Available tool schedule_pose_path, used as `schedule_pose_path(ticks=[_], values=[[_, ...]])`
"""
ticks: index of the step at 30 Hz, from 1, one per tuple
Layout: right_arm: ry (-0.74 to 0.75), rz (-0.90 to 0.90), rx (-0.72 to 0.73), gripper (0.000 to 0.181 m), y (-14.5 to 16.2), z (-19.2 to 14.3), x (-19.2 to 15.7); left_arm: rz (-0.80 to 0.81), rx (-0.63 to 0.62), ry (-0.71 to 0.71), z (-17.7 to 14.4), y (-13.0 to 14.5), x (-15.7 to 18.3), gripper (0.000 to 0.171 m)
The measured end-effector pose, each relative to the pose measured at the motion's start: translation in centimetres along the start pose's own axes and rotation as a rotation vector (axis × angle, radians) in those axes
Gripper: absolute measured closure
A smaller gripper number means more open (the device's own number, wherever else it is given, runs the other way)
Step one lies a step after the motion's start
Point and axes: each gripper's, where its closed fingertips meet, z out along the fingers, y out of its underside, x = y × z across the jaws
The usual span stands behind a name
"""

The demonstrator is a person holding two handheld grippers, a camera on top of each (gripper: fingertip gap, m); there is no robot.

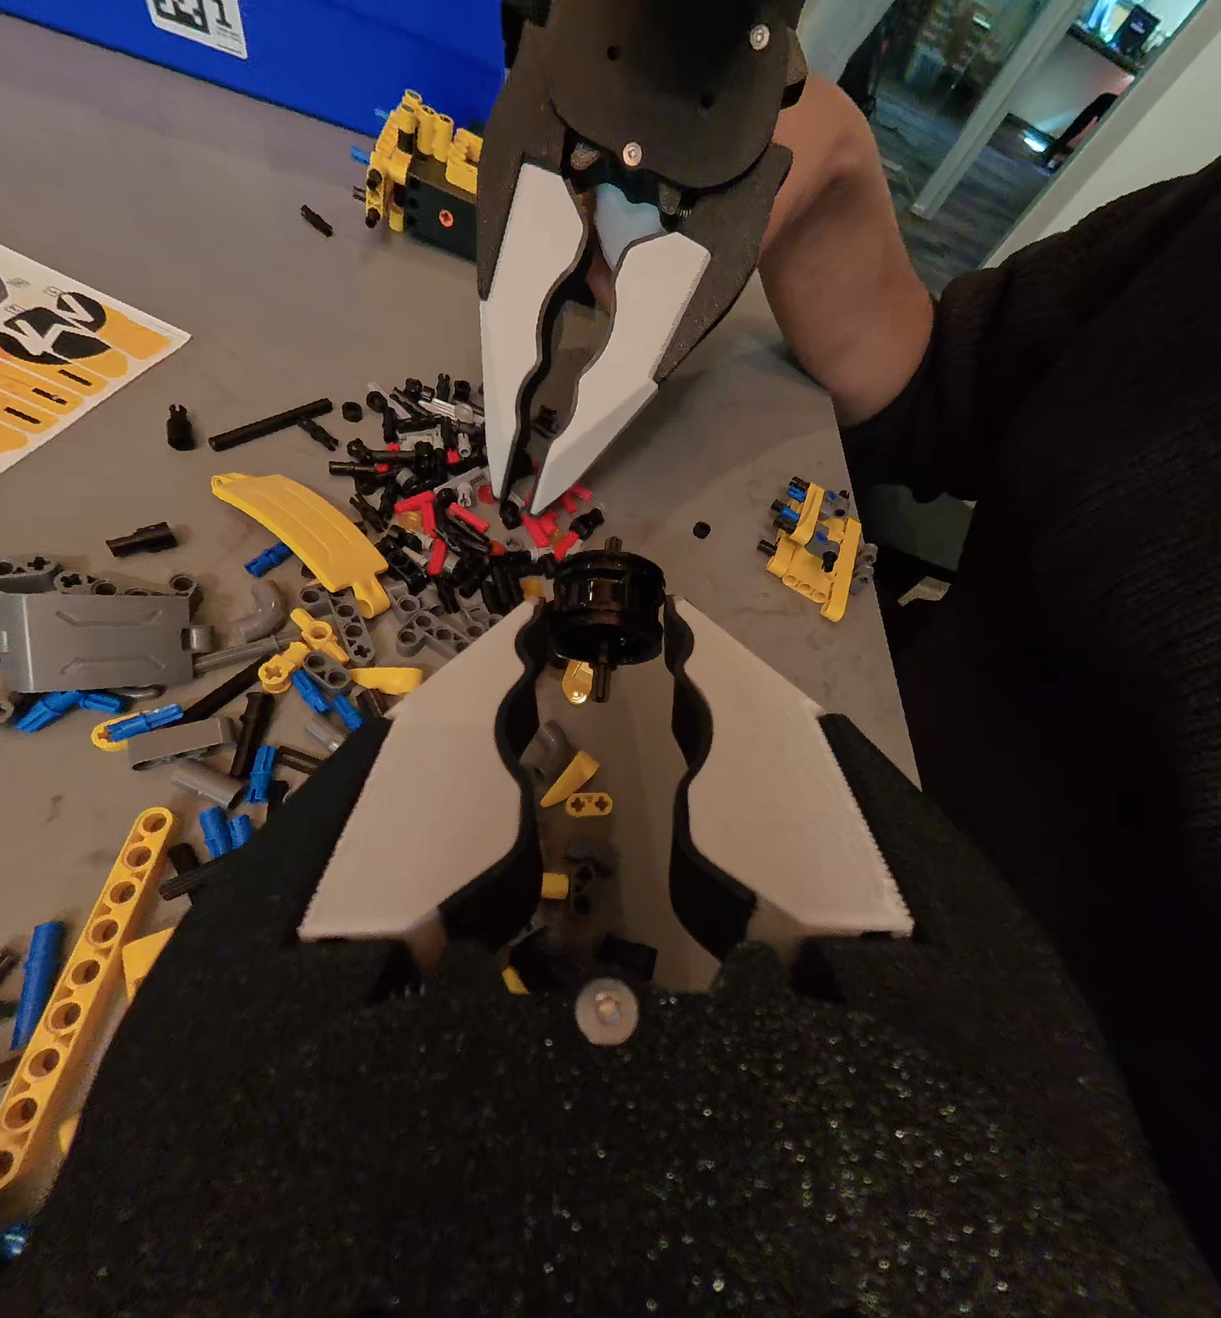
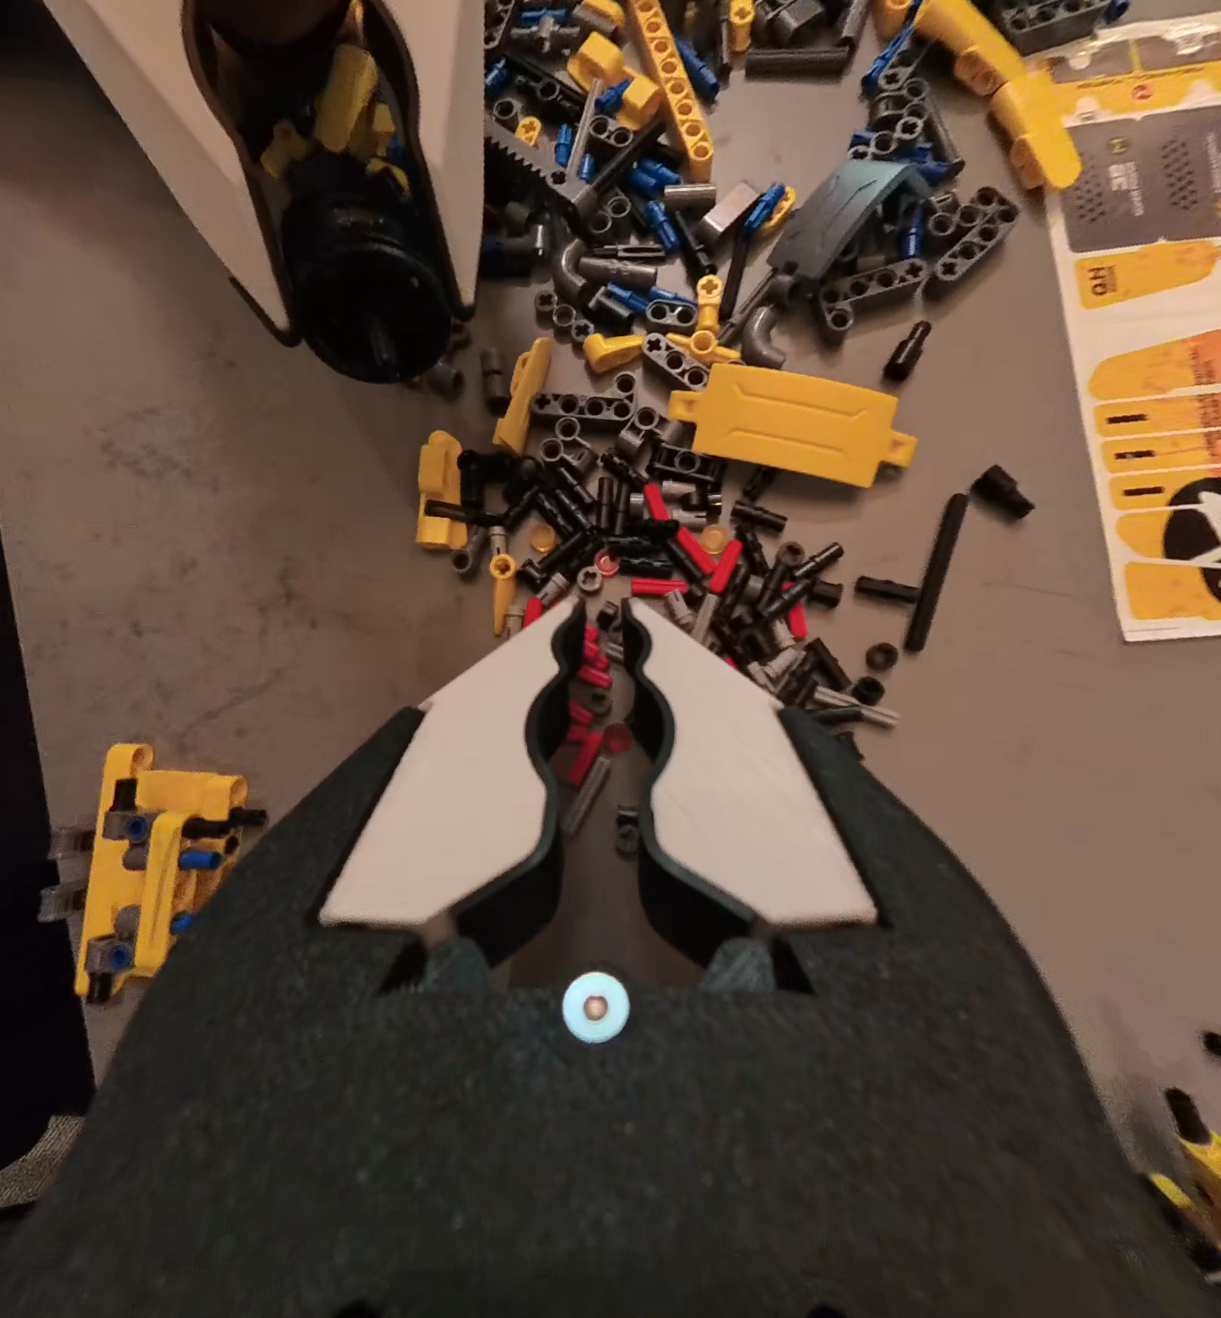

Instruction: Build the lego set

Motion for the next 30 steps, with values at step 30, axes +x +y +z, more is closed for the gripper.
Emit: schedule_pose_path(ticks=[30], values=[[-0.359,-0.310,-0.025,0.176,-0.7,2.9,-10.6,-0.148,0.268,-0.112,-3.6,-3.3,-3.5,0.139]])
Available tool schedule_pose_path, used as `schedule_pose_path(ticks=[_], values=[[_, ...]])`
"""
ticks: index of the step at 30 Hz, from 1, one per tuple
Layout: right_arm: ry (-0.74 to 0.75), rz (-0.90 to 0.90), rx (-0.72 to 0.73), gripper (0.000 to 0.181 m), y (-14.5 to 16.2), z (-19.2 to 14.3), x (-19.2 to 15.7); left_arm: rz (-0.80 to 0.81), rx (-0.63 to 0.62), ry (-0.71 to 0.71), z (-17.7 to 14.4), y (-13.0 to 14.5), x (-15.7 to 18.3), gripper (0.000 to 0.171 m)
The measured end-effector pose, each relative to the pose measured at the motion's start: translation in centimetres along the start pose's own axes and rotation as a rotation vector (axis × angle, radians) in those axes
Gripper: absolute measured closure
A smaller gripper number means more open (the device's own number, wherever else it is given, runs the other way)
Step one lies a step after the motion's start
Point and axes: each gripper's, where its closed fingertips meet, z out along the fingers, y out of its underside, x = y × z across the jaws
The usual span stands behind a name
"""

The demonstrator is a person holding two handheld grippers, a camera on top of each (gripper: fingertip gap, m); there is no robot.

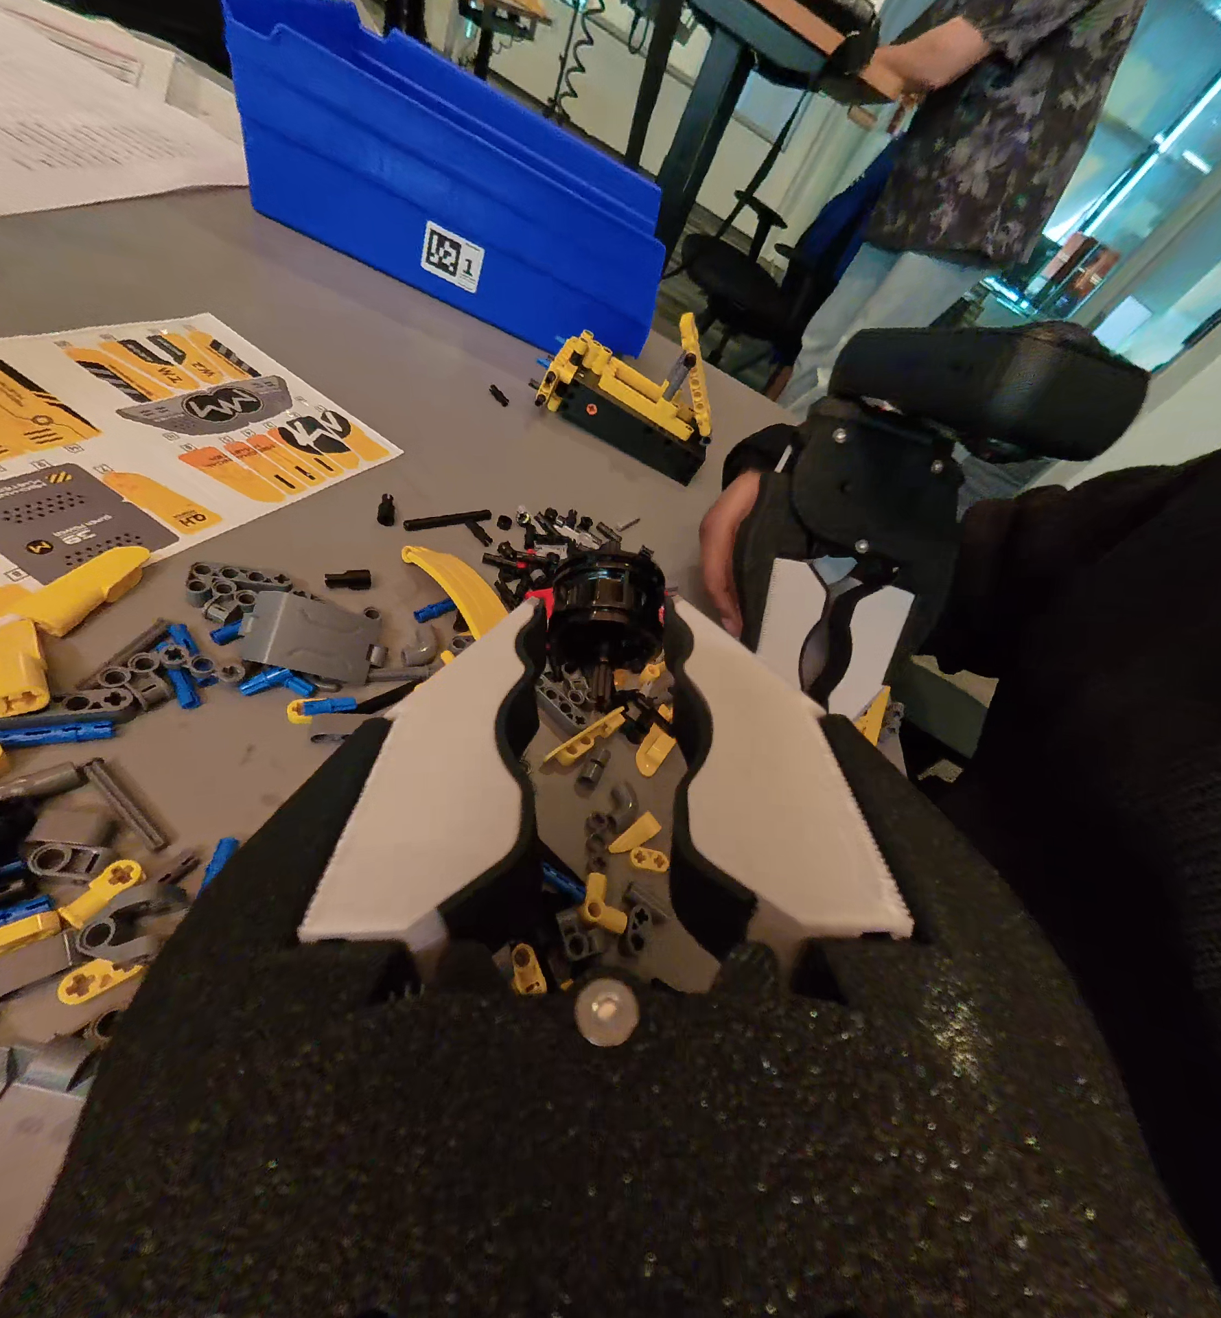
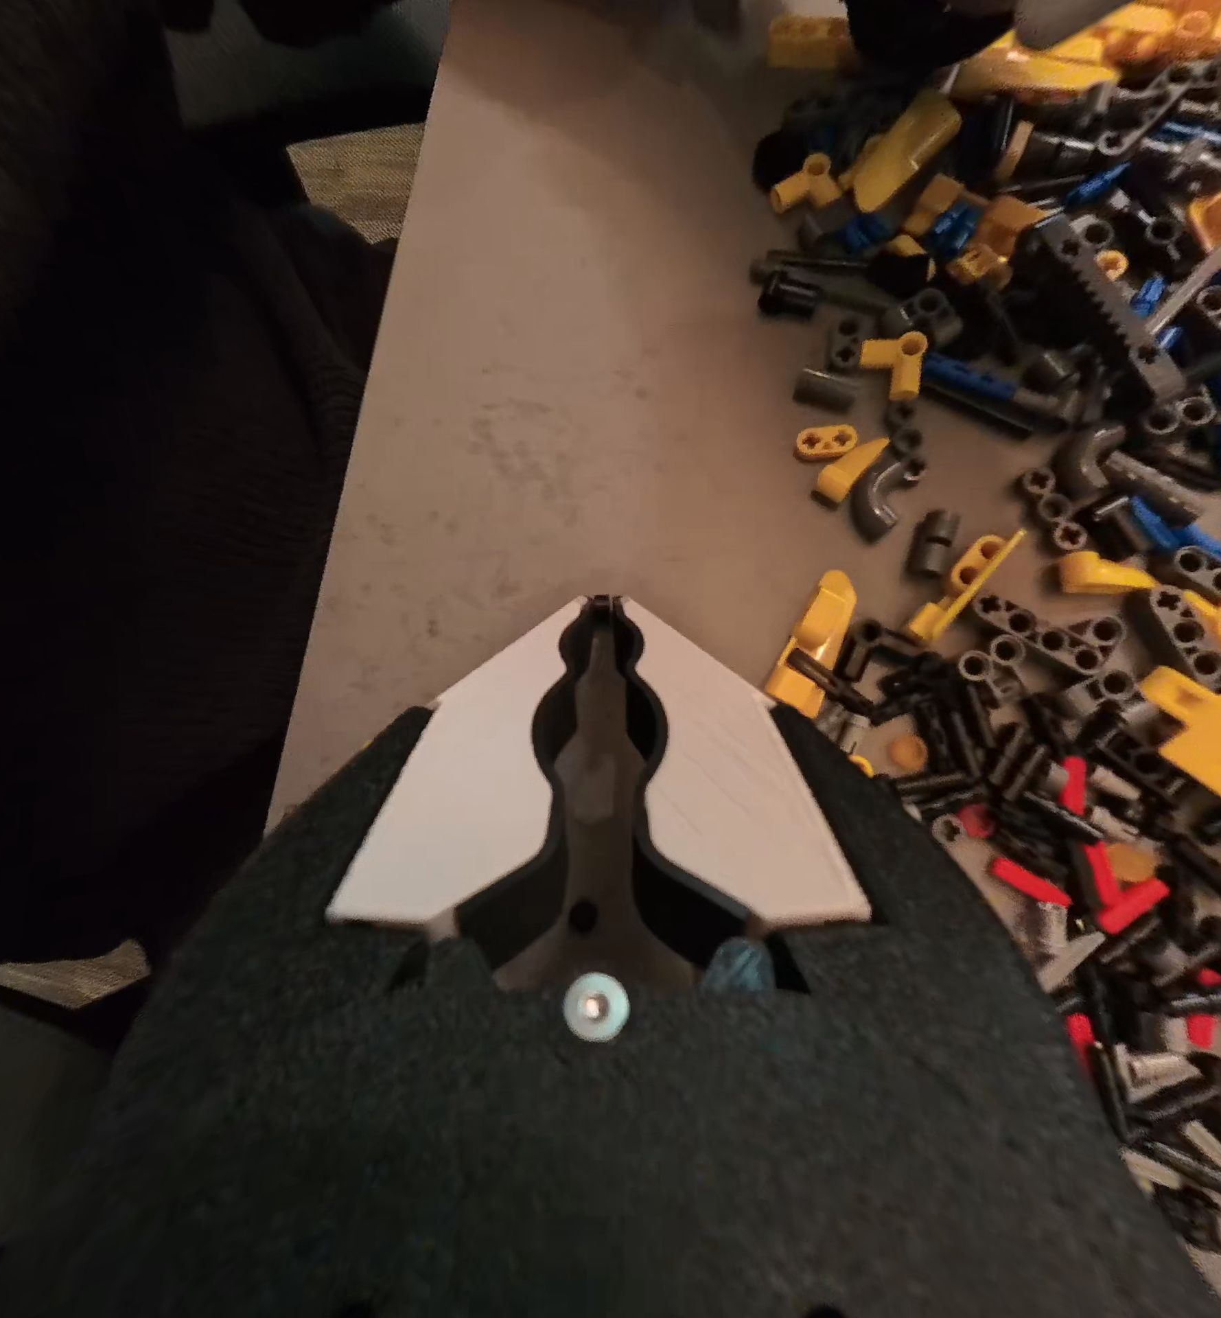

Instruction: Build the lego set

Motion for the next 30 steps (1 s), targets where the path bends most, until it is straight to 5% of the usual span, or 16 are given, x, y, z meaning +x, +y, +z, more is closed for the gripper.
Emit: schedule_pose_path(ticks=[30], values=[[-0.048,-0.116,0.056,0.169,-1.6,-0.1,-1.7,0.012,-0.023,0.010,0.4,0.4,0.4,0.139]])
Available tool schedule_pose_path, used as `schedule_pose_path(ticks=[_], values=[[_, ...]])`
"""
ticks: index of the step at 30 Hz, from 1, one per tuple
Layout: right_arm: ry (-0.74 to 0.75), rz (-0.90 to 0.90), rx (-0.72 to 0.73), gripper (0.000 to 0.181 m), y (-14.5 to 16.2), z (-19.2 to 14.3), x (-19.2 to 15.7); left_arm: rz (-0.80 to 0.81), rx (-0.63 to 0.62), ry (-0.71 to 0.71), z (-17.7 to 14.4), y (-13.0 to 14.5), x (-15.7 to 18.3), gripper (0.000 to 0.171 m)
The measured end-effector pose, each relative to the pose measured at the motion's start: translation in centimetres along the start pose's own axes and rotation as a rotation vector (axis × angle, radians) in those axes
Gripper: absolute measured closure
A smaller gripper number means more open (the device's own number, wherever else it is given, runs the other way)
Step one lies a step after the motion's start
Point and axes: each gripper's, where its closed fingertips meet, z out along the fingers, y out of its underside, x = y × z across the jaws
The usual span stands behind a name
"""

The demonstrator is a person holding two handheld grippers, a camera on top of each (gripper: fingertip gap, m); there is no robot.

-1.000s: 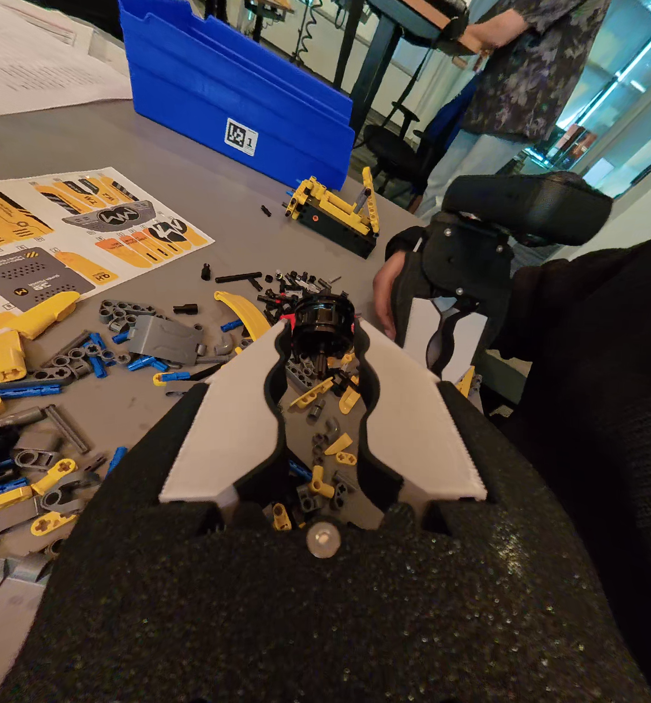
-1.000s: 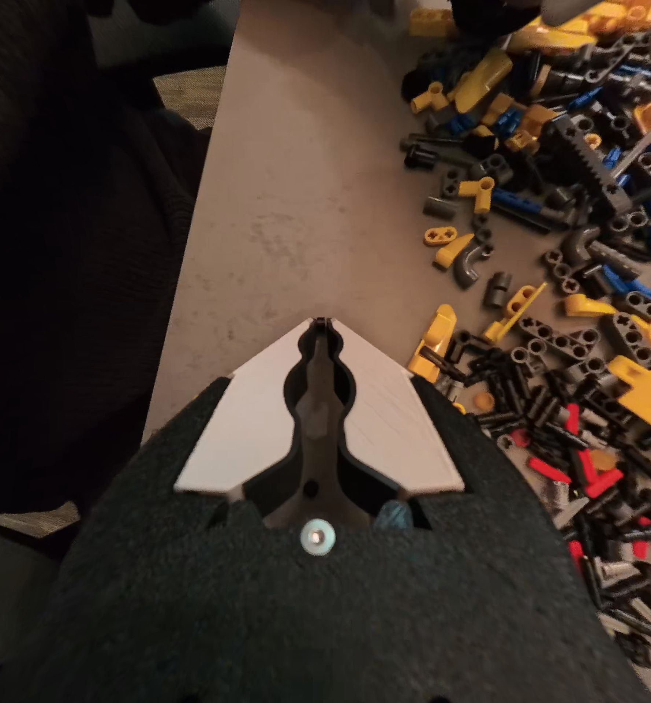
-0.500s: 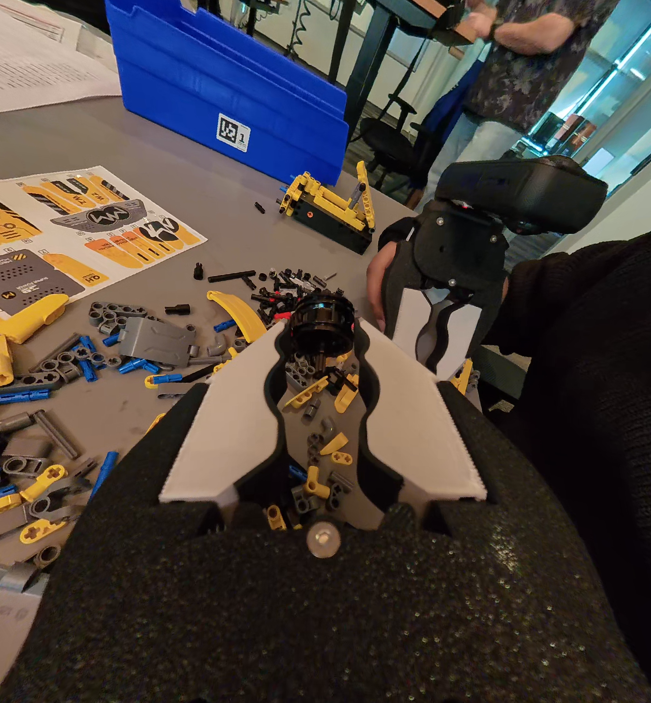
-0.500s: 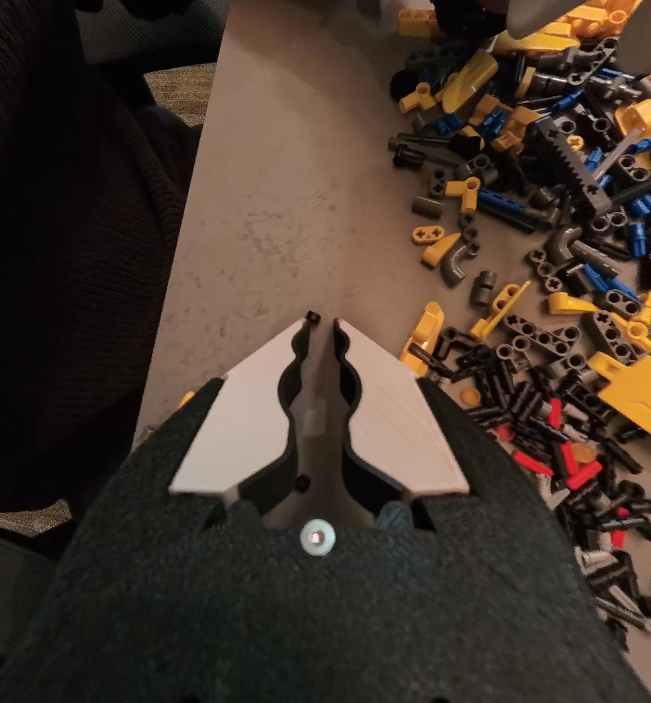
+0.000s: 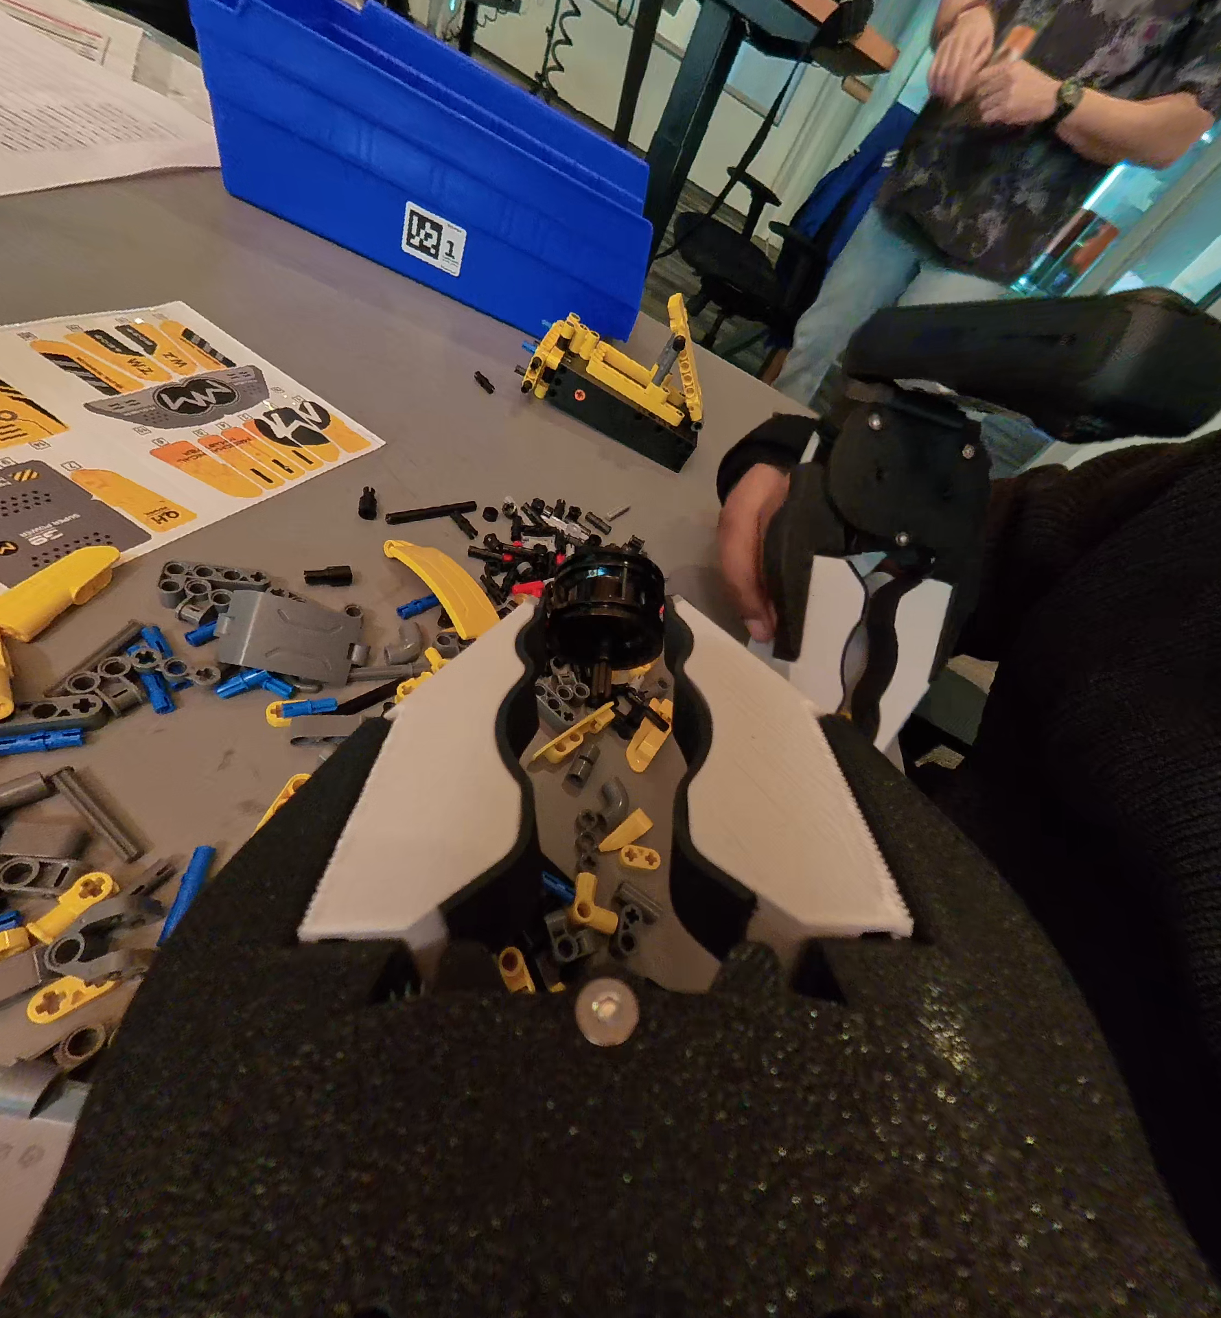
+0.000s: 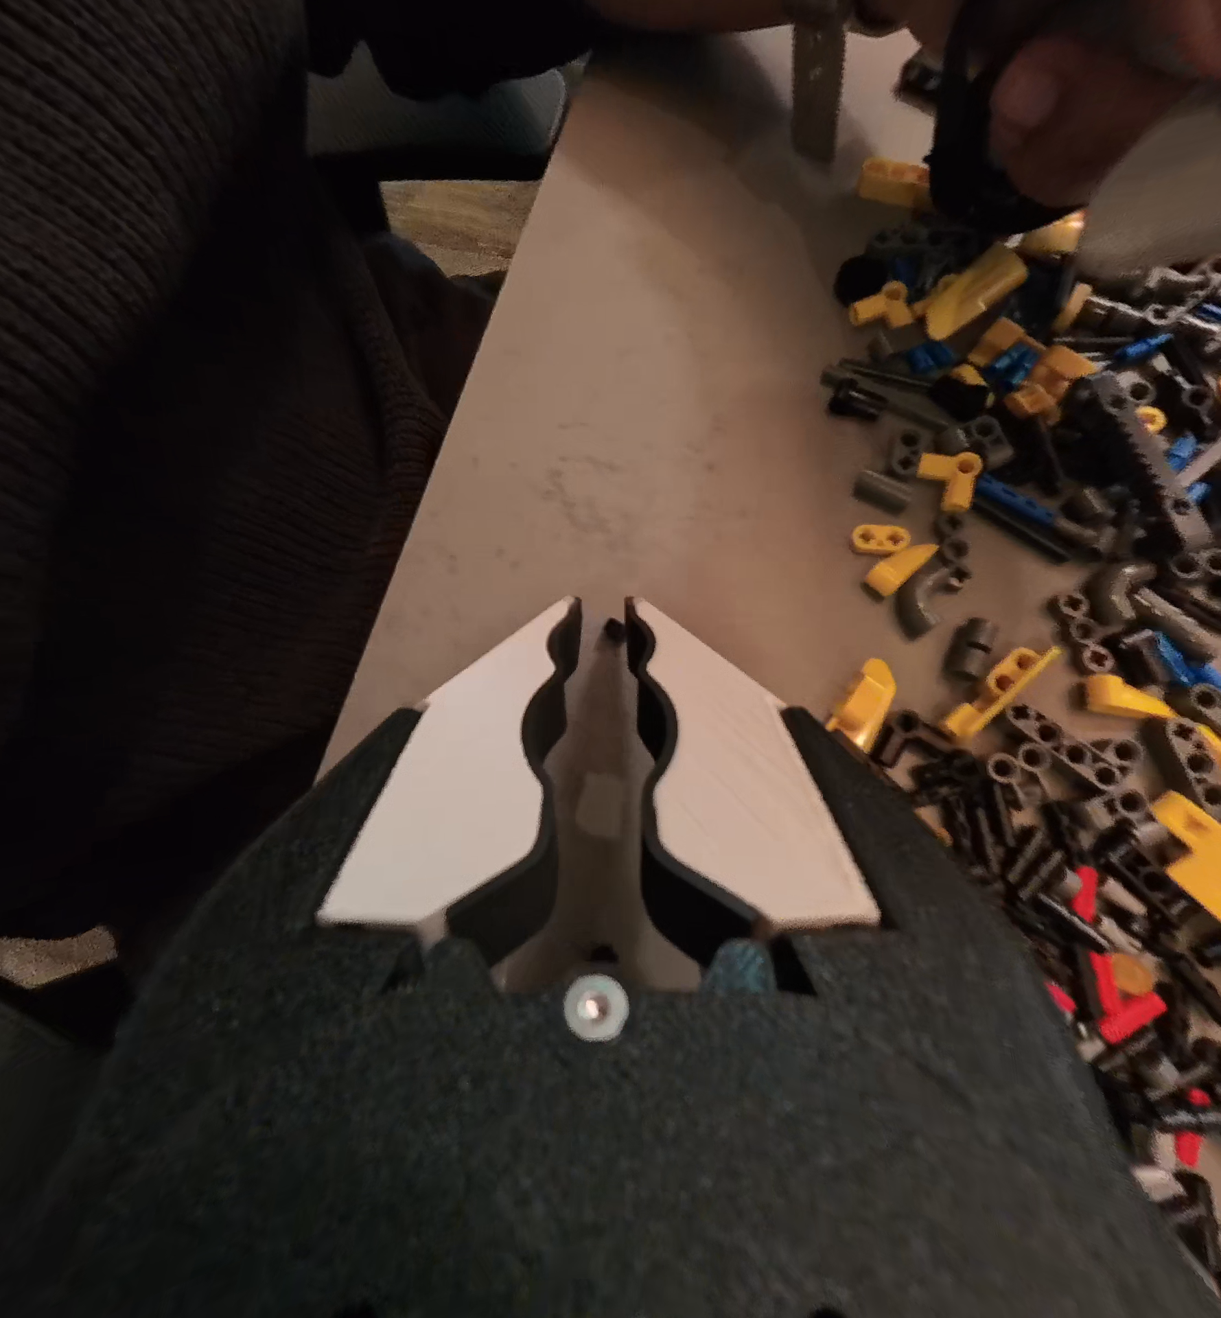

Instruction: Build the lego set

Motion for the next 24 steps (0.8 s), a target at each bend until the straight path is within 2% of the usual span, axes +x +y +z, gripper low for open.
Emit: schedule_pose_path(ticks=[5,16,24], values=[[-0.003,-0.006,-0.031,0.175,0.5,0.5,-0.1,-0.003,-0.004,-0.001,0.1,0.1,-0.1,0.139],[0.028,0.024,-0.063,0.175,1.5,-0.2,0.8,0.001,-0.008,-0.001,0.1,0.2,0.0,0.139],[-0.008,0.057,-0.089,0.173,2.2,-0.5,0.4,0.001,-0.010,0.000,0.1,0.2,0.0,0.139]])
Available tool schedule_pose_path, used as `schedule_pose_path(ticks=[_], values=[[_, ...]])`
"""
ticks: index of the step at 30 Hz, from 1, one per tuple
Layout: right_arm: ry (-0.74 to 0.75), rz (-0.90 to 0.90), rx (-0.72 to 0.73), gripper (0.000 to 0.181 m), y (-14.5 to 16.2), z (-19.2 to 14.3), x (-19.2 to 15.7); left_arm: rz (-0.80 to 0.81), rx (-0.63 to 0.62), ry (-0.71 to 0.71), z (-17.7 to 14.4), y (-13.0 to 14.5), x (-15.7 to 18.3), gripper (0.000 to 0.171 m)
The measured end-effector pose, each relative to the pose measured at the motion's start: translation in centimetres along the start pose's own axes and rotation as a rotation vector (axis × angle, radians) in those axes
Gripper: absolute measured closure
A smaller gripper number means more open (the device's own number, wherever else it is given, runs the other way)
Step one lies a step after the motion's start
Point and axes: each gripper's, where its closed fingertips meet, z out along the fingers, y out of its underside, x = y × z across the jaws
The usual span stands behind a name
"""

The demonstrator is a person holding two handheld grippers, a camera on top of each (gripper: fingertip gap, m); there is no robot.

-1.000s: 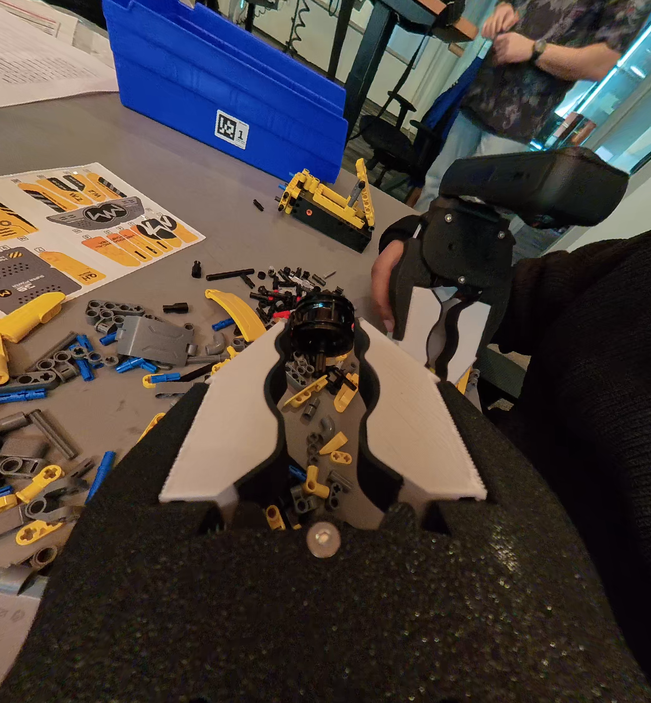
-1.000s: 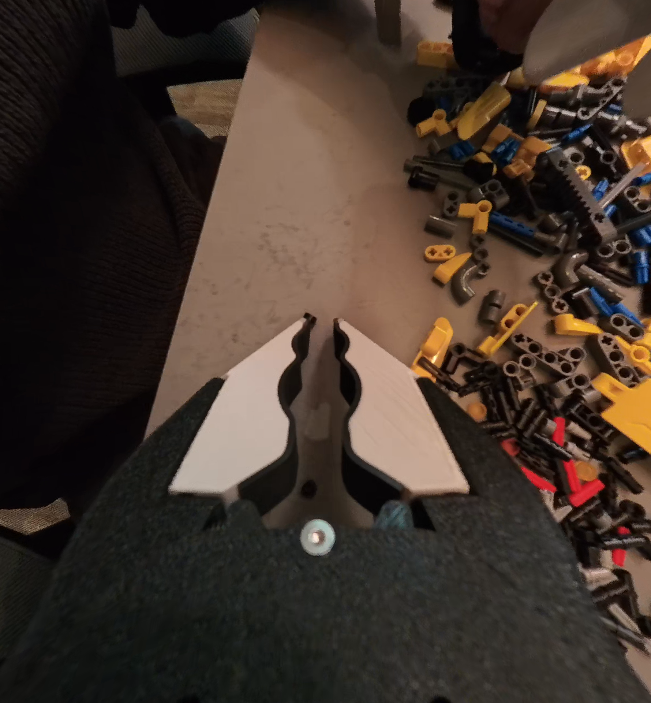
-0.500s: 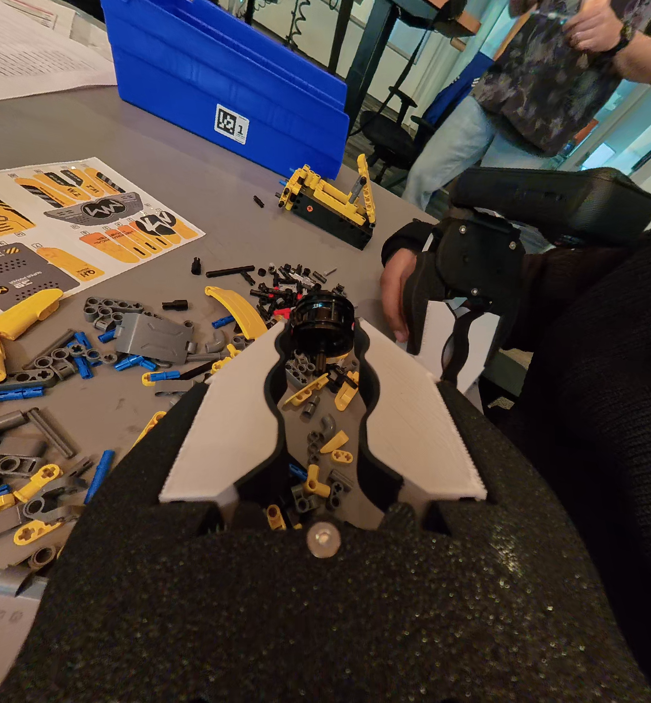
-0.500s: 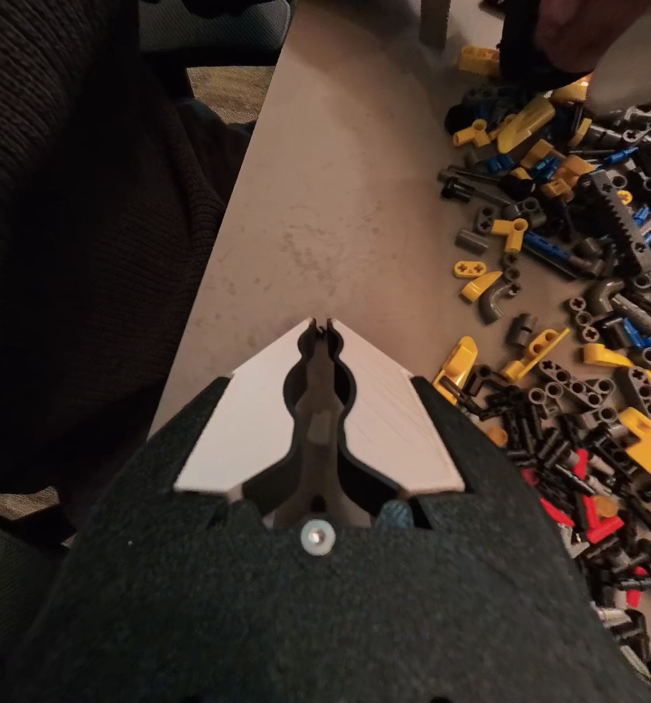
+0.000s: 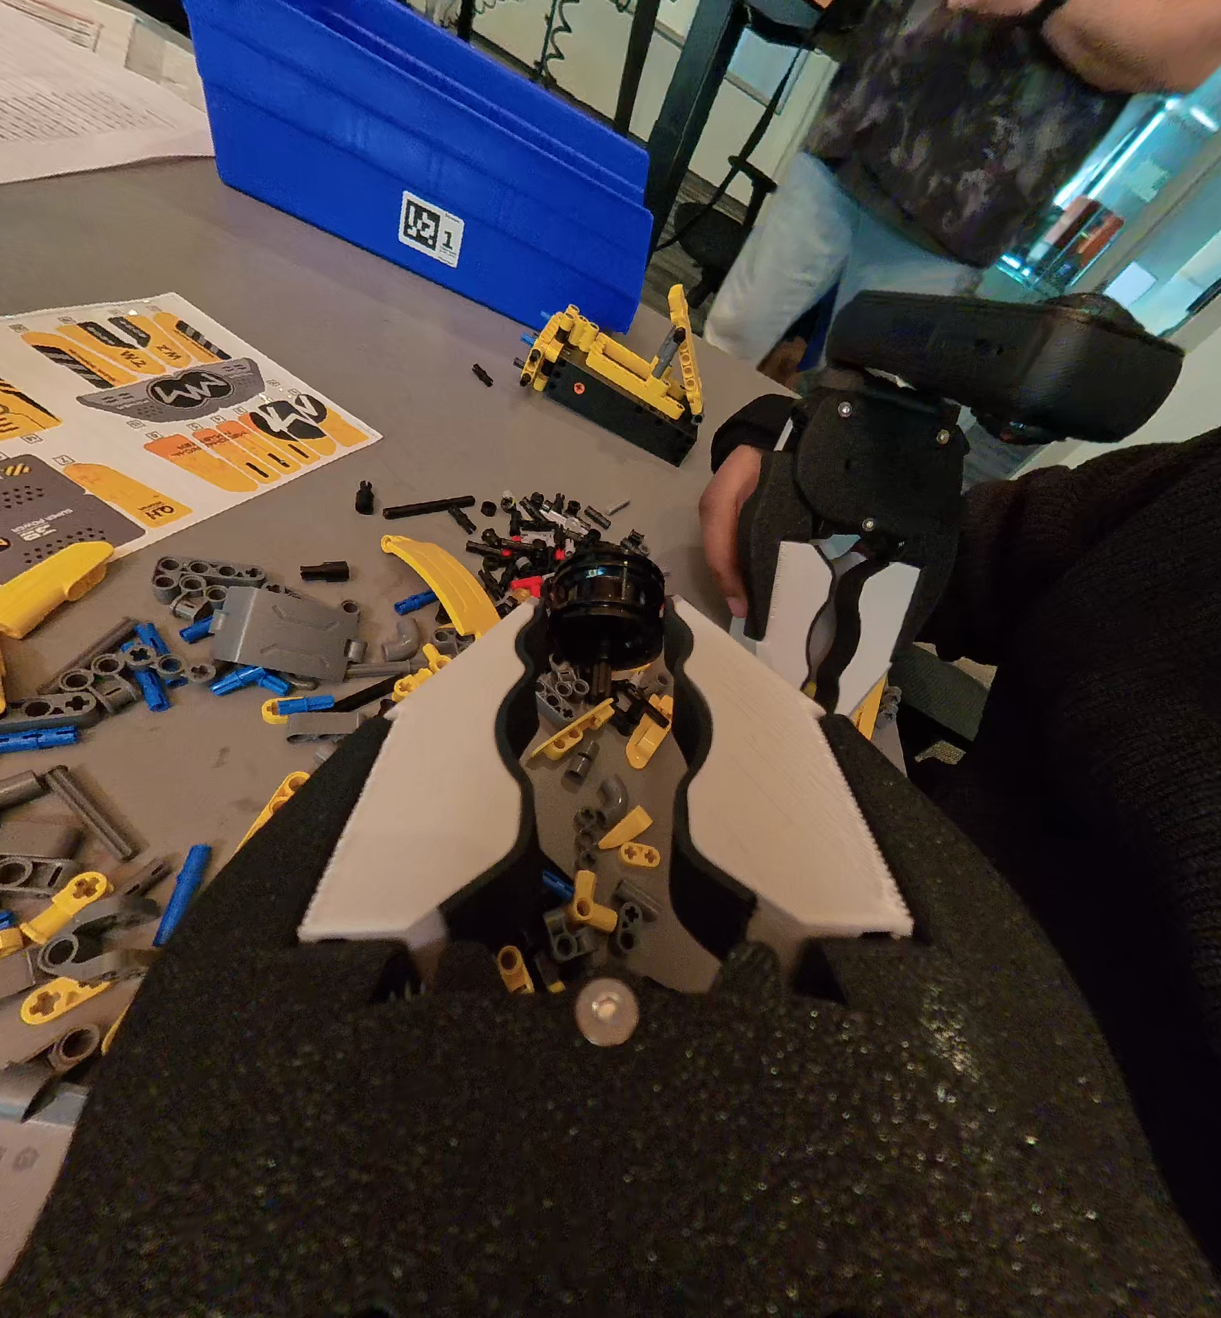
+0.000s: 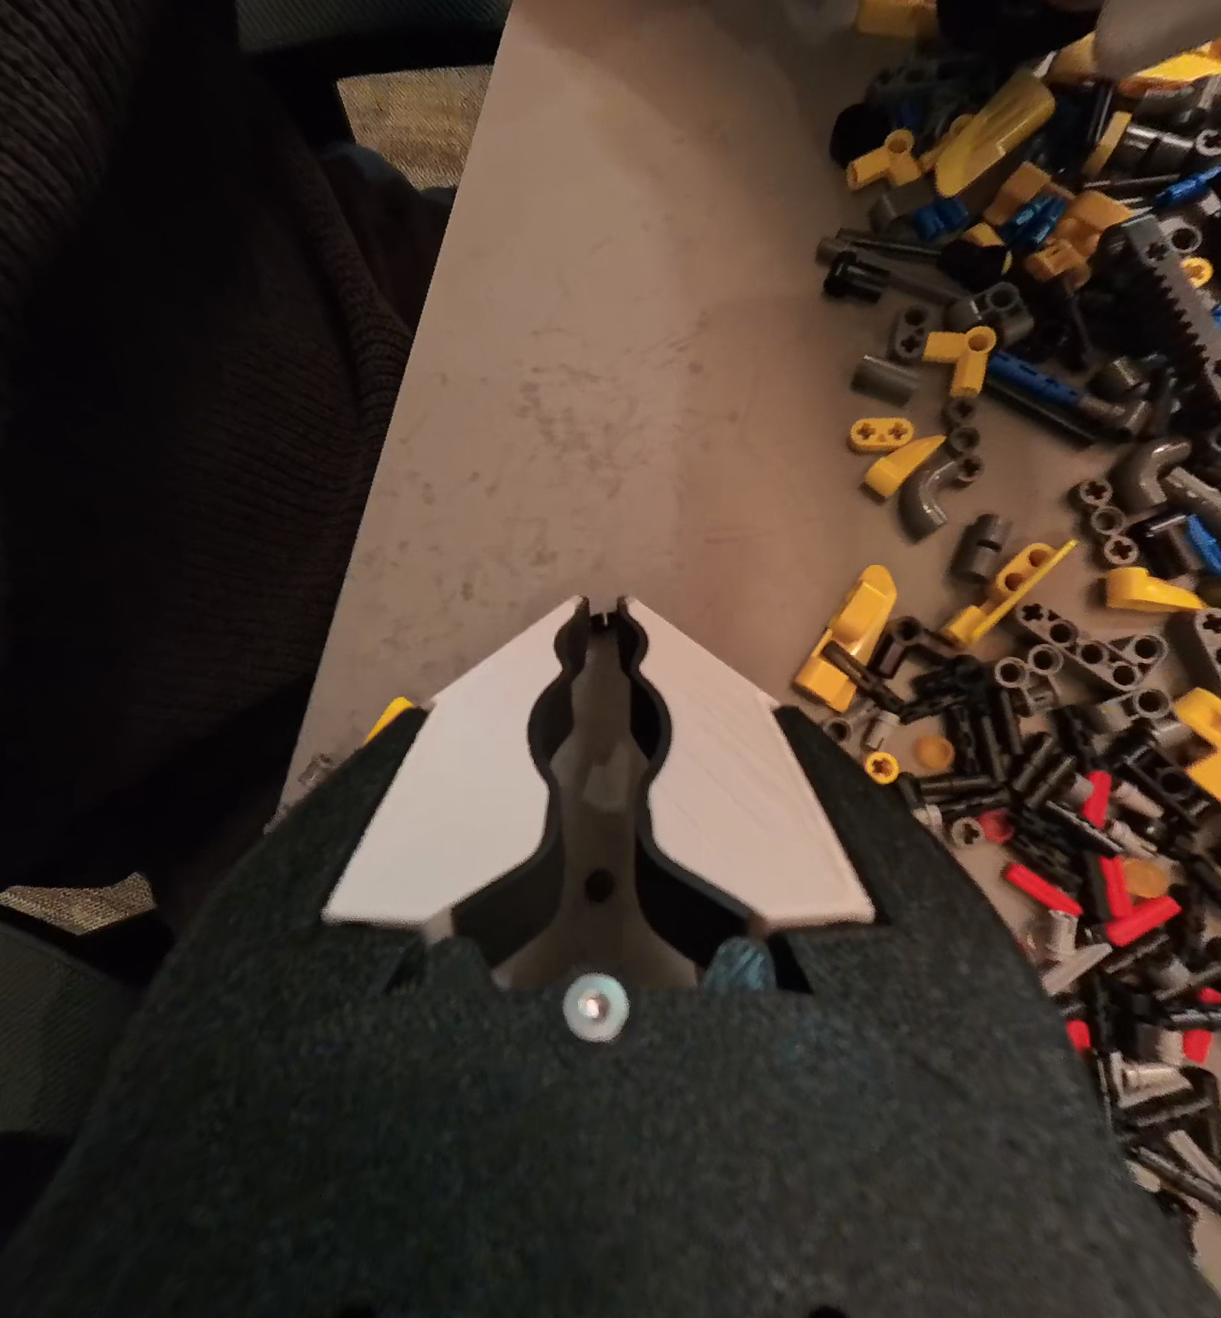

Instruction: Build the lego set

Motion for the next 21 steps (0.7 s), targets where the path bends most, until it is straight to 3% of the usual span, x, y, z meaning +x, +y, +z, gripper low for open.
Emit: schedule_pose_path(ticks=[21], values=[[0.065,-0.038,0.051,0.173,-1.1,-0.3,0.9,-0.007,-0.006,0.005,0.2,0.1,0.0,0.139]])
